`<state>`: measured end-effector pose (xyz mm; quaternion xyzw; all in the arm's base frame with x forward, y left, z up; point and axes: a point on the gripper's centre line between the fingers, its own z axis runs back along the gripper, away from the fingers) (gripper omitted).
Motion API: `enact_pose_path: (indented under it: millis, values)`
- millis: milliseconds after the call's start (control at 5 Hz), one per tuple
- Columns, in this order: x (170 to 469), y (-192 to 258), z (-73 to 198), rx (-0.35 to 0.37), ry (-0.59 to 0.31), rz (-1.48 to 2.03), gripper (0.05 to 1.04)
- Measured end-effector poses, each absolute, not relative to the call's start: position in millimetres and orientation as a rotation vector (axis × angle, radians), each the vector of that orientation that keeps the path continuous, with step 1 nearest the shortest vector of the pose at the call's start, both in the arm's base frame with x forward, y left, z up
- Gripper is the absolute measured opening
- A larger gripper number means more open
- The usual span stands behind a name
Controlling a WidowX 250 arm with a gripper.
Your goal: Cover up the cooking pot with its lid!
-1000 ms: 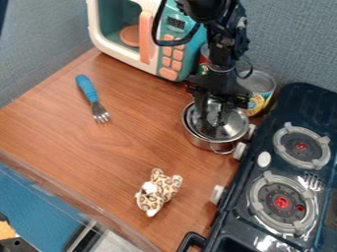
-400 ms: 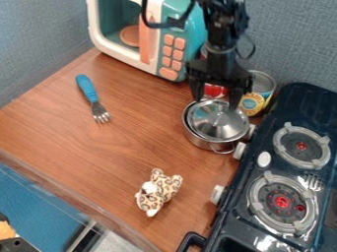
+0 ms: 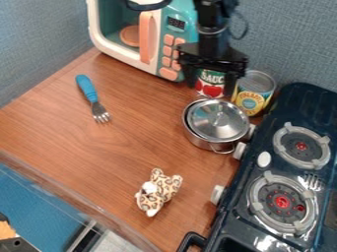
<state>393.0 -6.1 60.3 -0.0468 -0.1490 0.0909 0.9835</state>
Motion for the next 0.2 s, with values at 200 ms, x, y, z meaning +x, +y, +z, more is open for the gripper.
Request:
enact_pose_path:
  millis: [200]
  values:
    - [392.8, -5.8, 60.9, -0.096, -0.300, 0.183, 1.001]
